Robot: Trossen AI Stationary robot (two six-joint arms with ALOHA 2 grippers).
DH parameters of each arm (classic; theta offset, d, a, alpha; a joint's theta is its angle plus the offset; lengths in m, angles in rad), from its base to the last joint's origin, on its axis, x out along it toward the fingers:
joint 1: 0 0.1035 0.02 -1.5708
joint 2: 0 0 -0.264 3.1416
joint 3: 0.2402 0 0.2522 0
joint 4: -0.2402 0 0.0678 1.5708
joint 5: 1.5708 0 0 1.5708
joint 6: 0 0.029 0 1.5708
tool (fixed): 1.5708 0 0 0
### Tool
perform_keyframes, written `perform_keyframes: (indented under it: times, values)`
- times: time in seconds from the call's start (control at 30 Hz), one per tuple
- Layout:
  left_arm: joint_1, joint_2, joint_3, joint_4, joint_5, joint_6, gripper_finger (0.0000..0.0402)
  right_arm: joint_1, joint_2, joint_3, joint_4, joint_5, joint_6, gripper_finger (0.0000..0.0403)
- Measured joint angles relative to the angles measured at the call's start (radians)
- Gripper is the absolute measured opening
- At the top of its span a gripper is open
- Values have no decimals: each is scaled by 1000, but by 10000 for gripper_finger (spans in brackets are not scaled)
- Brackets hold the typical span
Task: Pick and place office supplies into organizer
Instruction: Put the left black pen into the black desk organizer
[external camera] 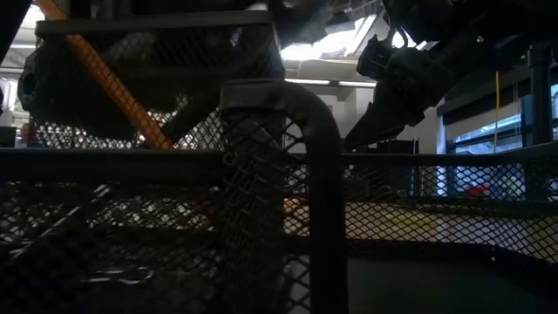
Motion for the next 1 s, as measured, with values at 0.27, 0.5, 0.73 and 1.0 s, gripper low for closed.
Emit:
perform_keyframes:
  times: [0.27, 0.5, 0.73, 1.0]
  values:
    - [2, -16, -1, 5, 56, -25, 88, 0, 0, 0, -8, 0, 1, 157]
    - [51, -21, 0, -2, 48, -119, 82, 0, 0, 0, -9, 0, 1, 157]
    - [92, -27, 5, -7, 157, -181, 65, 0, 0, 0, -13, 0, 0, 157]
    - [110, -29, 6, -63, 184, -211, 63, 0, 0, 0, -14, 0, -21, 157]
